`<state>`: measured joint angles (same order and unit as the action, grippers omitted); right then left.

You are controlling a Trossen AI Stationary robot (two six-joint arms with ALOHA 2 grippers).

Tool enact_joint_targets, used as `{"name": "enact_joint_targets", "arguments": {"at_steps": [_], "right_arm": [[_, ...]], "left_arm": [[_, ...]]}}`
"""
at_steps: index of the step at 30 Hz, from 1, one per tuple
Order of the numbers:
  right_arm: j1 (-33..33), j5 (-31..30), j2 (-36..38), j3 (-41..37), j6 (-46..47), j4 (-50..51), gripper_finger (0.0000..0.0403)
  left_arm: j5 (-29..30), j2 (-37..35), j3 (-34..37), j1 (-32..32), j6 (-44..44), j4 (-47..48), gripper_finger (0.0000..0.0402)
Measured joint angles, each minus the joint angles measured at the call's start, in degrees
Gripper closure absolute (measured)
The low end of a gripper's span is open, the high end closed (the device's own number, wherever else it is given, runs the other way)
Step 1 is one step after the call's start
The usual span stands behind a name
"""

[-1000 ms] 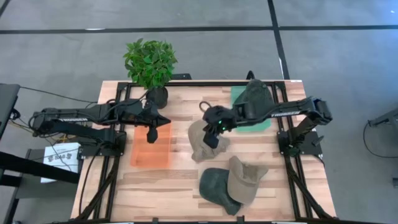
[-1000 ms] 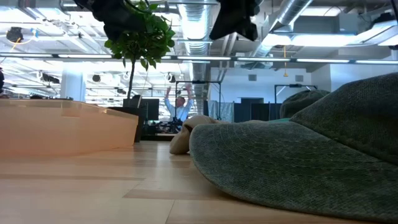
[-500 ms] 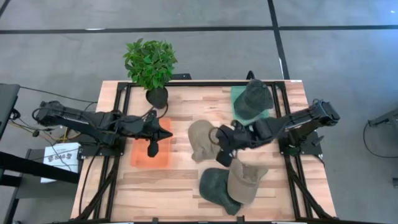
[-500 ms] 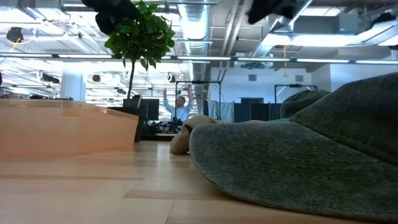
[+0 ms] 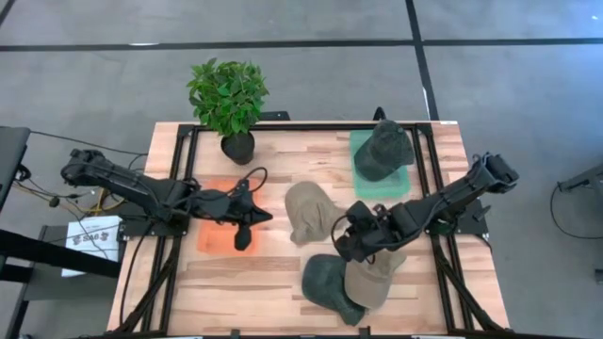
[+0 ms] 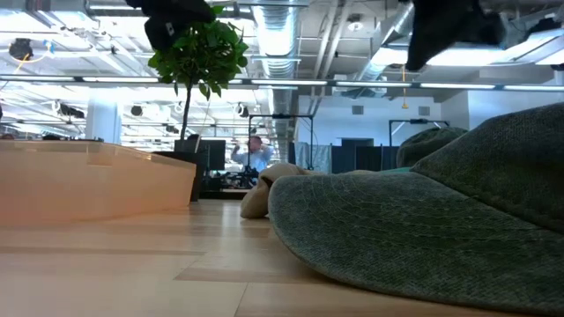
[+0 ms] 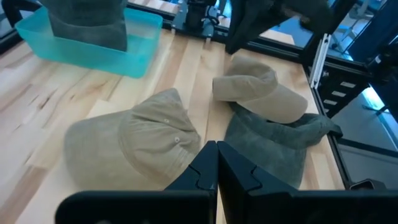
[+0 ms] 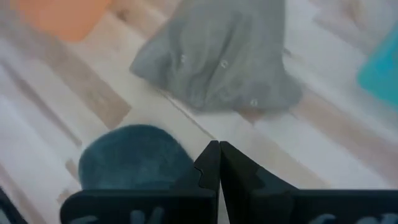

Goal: Pick & Place hat
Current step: Put the top brown cap into the orange bin

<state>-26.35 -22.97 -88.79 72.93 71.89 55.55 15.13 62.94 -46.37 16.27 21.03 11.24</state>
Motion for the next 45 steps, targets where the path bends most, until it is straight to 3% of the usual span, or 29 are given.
{"name": "enact_joint_targets", "arguments": {"at_steps": [9, 14, 28, 41, 45], "right_arm": [[3.02, -1.97, -0.46, -7.30, 17.18, -9.90, 0.0349], [4.79, -2.22, -0.57, -12.45, 21.07, -19.67, 0.0301], [4.99, -0.50, -3.29, -19.98, 32.83, -30.07, 0.0154], [9.79, 1.79, -15.05, -20.49, 26.63, -47.37, 0.0143], [10.25, -0.17, -16.92, -20.15, 25.11, -48.84, 0.0163]], "left_arm": [[-0.19, 0.35, 0.00, -0.17, -0.51, 0.09, 0.0402], [-0.40, 0.35, 0.00, -0.13, -0.54, 0.64, 0.0402], [-3.19, 0.33, 0.00, -0.13, -2.18, 0.96, 0.0402], [-3.91, 0.35, 0.00, -0.13, -2.85, 2.54, 0.0401], [-4.08, 0.32, 0.00, -0.13, -2.83, 2.89, 0.0402]]}}
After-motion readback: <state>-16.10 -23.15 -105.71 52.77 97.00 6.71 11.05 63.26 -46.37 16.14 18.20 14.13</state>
